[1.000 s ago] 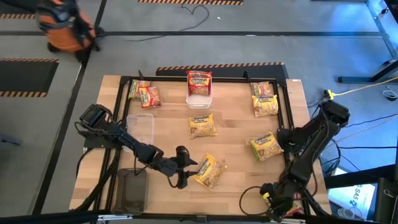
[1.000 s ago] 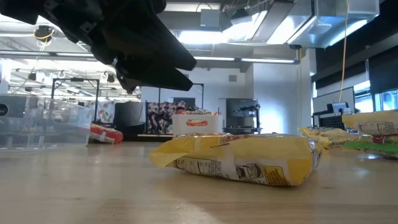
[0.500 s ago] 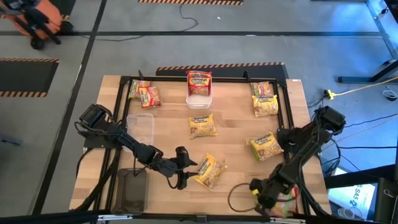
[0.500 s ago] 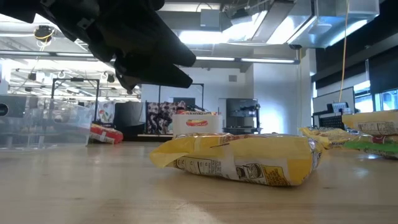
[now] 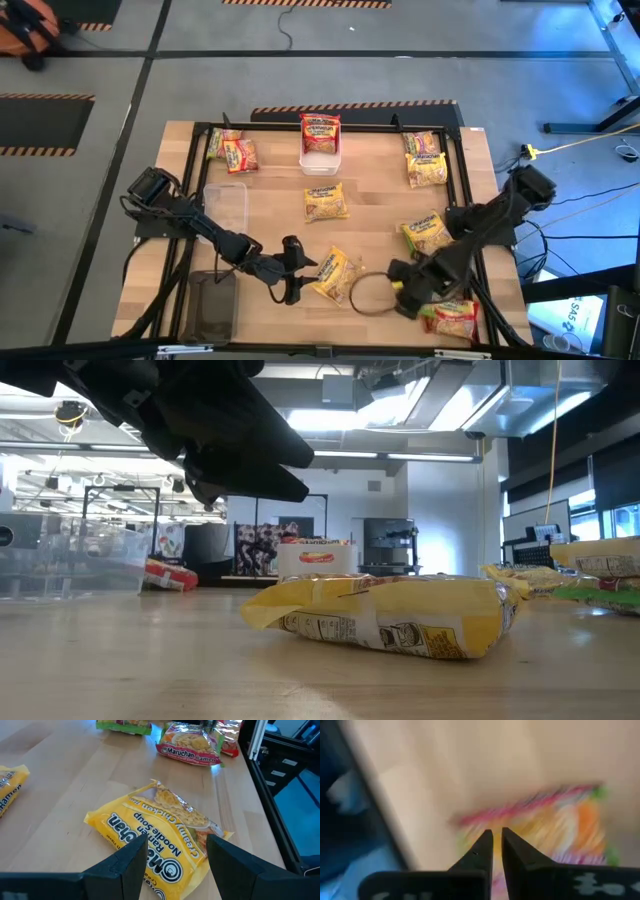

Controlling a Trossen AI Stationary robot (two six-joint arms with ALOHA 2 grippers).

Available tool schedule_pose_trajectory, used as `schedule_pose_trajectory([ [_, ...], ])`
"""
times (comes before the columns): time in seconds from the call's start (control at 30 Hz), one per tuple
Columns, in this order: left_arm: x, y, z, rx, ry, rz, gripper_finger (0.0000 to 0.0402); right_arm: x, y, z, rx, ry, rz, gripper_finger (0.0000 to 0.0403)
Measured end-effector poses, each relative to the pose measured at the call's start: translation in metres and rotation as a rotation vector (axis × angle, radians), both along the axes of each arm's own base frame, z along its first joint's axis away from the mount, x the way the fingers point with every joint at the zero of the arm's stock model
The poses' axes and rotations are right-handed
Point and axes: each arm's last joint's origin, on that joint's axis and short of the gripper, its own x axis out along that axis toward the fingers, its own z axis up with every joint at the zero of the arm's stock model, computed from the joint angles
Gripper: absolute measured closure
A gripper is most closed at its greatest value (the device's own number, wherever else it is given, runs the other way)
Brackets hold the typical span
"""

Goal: Sort Maruchan noodles
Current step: Move the green noodle pack to the middle right of the table

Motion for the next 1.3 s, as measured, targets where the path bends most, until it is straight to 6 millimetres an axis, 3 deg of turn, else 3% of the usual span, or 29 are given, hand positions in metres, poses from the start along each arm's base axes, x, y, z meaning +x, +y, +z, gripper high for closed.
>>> schedule_pose_trajectory([
  [0.13,0.0,0.001,0.0,0.001,0.0,0.003,0.0205,-0.019,0.013,0.01,-0.055,0.008,0.048,0.0386],
  [0.33,0.001,0.002,0.0,0.006,0.0,0.004,0.0205,-0.033,0.009,-0.025,-0.208,0.052,0.047,0.0386],
  [0.53,0.001,0.002,0.0,0.013,0.0,0.0,0.0205,-0.024,0.002,-0.035,-0.271,-0.023,0.06,0.0386],
  [0.93,0.001,0.002,0.0,0.007,0.0,0.003,0.0205,0.013,-0.039,-0.033,-0.337,-0.022,0.099,0.0386],
  [1.13,0.001,0.002,0.0,-0.001,0.001,0.007,0.0205,0.003,-0.011,-0.001,-0.099,-0.008,0.167,0.0386],
  [1.3,0.0,0.002,0.0,-0.001,0.003,0.008,0.0205,-0.021,0.007,-0.014,-0.099,0.043,0.196,0.0386],
])
